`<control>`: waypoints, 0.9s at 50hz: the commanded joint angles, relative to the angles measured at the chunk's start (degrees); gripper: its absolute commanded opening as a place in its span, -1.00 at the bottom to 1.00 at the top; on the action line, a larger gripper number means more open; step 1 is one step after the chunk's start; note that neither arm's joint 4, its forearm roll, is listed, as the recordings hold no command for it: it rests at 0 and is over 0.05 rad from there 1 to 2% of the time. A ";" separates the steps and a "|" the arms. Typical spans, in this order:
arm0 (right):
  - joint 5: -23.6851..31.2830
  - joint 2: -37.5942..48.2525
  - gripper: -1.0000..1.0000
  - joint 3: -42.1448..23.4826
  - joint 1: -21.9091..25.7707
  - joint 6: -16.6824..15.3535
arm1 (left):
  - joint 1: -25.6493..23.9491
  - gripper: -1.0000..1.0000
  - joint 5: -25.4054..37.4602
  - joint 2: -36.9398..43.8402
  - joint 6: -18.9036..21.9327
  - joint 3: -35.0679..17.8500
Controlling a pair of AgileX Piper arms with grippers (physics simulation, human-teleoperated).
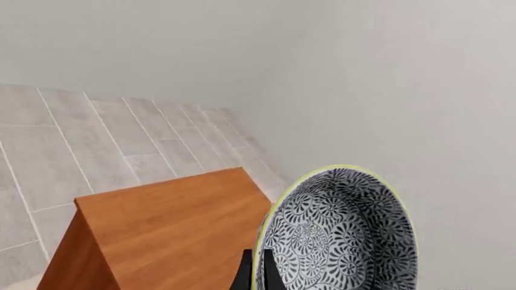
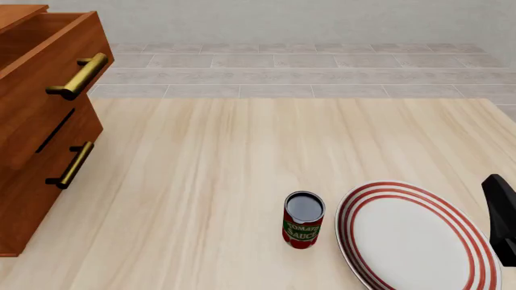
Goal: Put the bowl on top of the cabinet.
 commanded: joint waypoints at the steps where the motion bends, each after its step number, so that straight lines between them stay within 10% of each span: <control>1: -0.02 0.00 1.00 0.00 -0.01 0.02 | 2.24 -1.00 -0.61 1.80 2.97 0.75; 45: 0.00 0.00 1.00 0.00 0.00 0.00 | 0.75 -1.00 -3.81 5.73 7.44 5.60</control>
